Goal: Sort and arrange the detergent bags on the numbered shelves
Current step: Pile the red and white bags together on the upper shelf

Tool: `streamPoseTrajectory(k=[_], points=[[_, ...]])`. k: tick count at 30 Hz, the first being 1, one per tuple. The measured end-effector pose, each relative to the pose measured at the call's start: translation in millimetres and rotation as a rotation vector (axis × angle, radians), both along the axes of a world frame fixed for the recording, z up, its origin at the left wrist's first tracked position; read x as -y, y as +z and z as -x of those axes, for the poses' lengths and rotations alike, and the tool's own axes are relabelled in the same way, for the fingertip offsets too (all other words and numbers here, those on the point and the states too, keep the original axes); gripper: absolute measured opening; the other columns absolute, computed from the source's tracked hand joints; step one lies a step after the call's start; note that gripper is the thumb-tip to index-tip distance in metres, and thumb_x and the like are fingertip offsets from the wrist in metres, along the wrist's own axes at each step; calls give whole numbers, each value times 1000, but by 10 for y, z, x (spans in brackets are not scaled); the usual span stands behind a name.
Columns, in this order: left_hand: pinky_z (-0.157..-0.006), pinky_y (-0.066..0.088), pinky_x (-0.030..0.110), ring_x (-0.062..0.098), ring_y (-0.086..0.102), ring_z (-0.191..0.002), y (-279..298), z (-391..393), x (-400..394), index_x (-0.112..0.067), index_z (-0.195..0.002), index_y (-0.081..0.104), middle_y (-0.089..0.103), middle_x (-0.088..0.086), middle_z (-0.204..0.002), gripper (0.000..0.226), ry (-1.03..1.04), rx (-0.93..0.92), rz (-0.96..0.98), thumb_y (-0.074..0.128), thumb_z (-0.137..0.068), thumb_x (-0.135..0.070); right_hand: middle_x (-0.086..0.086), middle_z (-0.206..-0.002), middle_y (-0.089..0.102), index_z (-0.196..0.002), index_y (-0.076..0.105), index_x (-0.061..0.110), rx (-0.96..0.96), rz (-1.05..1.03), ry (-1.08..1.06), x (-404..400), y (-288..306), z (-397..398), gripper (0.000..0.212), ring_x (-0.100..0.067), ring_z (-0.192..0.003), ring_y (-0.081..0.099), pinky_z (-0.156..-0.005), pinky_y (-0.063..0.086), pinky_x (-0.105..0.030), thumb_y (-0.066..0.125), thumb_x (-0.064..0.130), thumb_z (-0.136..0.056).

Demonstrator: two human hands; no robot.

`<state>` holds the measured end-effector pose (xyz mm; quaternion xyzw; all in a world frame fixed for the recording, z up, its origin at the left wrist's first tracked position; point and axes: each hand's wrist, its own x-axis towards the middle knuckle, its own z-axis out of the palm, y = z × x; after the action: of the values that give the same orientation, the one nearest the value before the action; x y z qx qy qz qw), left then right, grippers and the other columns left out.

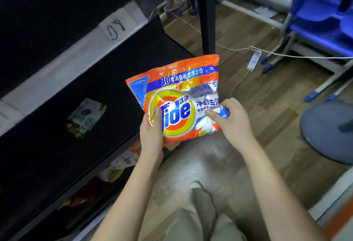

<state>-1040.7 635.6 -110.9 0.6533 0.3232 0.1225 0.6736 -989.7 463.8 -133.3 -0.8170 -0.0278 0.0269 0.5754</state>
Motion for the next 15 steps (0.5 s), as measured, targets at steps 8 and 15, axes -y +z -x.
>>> streamPoseTrajectory(k=[8,15], points=[[-60,57,22,10,72,-78,1679,621,210,-32,-94,58,74,-15,-84,10,-57,183,-42,55,-88,-40,6,-67,40,-60,42,17,221,-14,-86,239,1610,697,36,5,-63,44,-59,33,-9,72,17,-80],[-60,56,21,9,72,-79,3279,1233,-206,-29,-94,57,74,-13,-84,26,15,468,-170,56,-76,-48,-9,-74,54,-74,56,4,463,-69,60,-239,3225,1031,39,-12,-68,48,-62,37,-17,62,42,-75]])
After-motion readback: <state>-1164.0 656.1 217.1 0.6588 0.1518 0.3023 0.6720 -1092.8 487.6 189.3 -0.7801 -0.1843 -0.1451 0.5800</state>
